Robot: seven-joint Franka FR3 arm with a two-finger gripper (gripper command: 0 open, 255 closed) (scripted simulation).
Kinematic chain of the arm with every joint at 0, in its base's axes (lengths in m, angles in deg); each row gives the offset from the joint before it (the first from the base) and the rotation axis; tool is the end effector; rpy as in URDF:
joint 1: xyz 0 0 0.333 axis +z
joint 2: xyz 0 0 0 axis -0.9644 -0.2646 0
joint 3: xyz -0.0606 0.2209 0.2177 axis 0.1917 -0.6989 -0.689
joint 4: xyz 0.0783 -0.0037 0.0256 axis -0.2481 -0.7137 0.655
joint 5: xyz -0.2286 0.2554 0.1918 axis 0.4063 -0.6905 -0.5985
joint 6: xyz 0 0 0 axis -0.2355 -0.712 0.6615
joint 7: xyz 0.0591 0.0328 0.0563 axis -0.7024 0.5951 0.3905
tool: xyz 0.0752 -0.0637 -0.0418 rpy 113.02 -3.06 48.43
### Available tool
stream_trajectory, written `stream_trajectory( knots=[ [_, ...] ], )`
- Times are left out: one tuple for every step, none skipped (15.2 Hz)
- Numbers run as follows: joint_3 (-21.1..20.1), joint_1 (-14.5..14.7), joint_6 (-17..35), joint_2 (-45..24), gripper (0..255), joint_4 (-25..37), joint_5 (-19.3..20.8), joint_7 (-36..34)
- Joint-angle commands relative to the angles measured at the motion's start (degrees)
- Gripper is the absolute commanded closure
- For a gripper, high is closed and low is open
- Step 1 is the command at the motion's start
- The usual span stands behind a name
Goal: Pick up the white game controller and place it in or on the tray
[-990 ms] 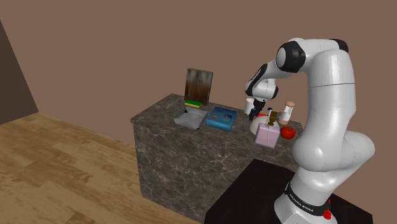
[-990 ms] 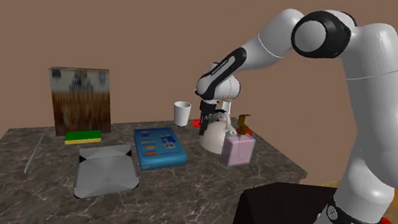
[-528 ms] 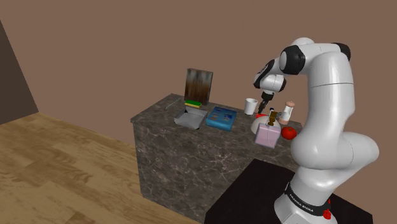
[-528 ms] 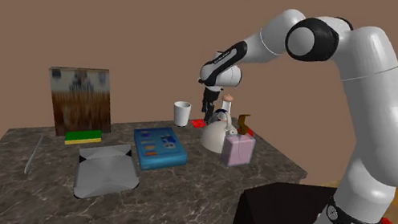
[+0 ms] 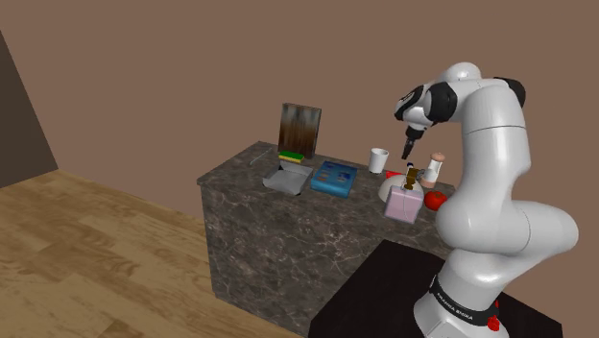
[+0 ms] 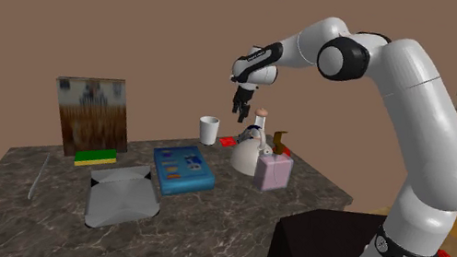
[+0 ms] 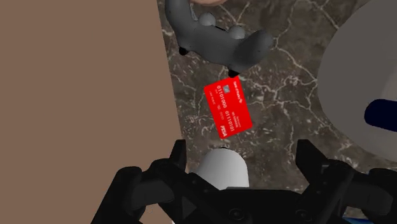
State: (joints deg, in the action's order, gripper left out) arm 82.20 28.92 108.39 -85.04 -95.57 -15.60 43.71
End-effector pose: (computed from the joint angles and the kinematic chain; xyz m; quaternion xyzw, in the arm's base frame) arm 0.3790 -0.6338 0.3280 0.9846 0.1427 0.0528 0.0858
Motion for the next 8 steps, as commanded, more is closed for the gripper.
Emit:
stream_trajectory(
  knots=[
    [-0.42,-1.29,-1.46,-2.30,0,4.09,-0.12,1.41],
    [-0.53,-1.38,-1.08,-2.84,0,4.25,-0.25,1.46],
    [-0.65,-1.47,-0.70,-3.40,0,4.42,-0.38,1.52],
    [-0.76,-1.56,-0.33,-3.96,0,4.62,-0.51,1.57],
    [-0.87,-1.65,0.03,-4.54,0,4.82,-0.63,1.62],
    [-0.99,-1.74,0.38,-5.12,0,5.05,-0.75,1.66],
    [-1.10,-1.83,0.73,-5.70,0,5.29,-0.87,1.71],
    [-1.17,-1.88,0.93,-6.04,0,5.42,-0.94,1.73]
  ],
)
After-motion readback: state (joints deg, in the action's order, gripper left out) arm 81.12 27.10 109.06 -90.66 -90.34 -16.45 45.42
